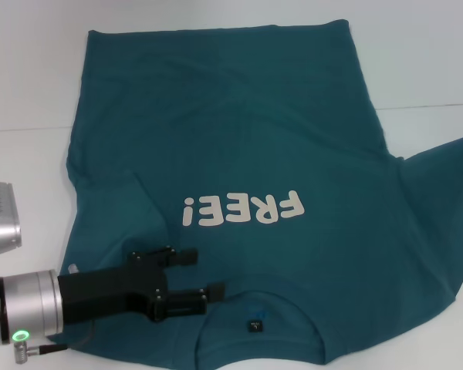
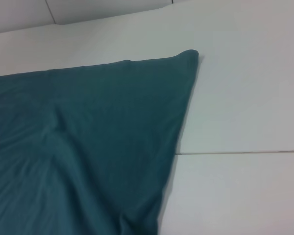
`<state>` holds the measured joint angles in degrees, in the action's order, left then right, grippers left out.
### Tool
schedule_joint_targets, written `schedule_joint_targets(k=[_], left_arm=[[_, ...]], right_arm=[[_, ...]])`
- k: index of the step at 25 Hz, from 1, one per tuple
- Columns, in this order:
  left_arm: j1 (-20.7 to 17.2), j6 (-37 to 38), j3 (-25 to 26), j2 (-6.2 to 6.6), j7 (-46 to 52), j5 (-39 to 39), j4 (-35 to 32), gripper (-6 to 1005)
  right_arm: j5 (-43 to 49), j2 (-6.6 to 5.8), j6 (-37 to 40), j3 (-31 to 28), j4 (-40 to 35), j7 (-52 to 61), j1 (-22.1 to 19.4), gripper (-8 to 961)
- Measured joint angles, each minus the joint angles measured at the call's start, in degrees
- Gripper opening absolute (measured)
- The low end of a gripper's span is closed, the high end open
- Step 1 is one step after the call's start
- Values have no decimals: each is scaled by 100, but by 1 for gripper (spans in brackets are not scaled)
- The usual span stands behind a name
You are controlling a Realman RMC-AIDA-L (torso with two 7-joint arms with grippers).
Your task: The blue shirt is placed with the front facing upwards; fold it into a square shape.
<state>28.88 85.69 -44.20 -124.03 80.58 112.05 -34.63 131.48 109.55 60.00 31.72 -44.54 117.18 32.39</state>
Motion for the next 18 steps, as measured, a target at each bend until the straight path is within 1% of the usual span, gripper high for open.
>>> schedule_joint_targets(k=[6, 13, 18], left_arm=[[24, -11, 3, 1, -2, 0, 0, 876], [41, -18, 15, 2, 0, 0, 0, 876], [48, -18, 26, -4, 1, 0, 0, 876]], right_arm=[[0, 17, 73, 49, -3, -8, 46, 0], [0, 31, 454, 226, -109, -51, 88, -1], [0, 66, 696, 299, -324, -4, 124, -1]])
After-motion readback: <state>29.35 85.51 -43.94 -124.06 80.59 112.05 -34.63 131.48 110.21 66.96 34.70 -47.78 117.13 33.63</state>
